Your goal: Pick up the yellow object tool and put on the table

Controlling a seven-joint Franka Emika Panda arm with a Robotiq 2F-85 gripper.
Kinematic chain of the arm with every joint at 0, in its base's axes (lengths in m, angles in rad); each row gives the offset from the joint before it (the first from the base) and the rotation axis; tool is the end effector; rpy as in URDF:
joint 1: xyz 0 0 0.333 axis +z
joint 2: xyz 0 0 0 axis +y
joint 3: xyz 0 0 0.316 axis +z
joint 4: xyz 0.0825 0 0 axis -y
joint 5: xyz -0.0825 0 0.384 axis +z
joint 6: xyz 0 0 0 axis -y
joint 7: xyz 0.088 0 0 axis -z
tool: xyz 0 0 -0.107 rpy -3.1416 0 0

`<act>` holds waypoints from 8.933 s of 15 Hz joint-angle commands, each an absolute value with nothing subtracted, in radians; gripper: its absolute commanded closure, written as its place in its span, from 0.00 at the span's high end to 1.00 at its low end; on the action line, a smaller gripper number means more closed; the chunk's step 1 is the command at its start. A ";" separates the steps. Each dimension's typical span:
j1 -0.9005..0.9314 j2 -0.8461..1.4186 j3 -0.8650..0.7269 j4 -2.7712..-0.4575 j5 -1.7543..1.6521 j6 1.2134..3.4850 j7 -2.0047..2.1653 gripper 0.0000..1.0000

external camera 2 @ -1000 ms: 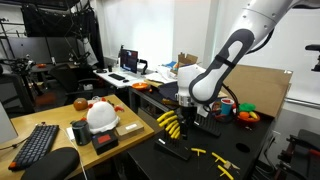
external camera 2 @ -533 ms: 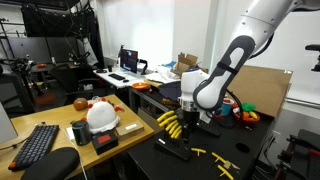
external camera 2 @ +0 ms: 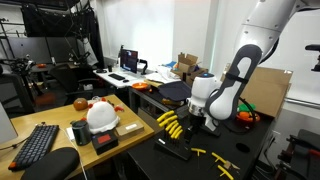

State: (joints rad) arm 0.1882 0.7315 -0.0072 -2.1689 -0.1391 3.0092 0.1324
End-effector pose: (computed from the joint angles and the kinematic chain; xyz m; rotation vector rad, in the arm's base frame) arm 0.5321 0.1074 0.0629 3.1097 0.2925 0.1746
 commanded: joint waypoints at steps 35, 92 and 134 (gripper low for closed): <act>0.099 0.785 0.118 -2.257 0.121 3.299 0.171 1.00; 0.887 0.821 -0.509 -2.038 -0.066 2.944 0.153 1.00; 0.359 0.753 -0.152 -1.949 0.036 2.703 0.686 1.00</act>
State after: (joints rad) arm 0.3983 0.7962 -0.1828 -1.9069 0.0101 2.6716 0.6777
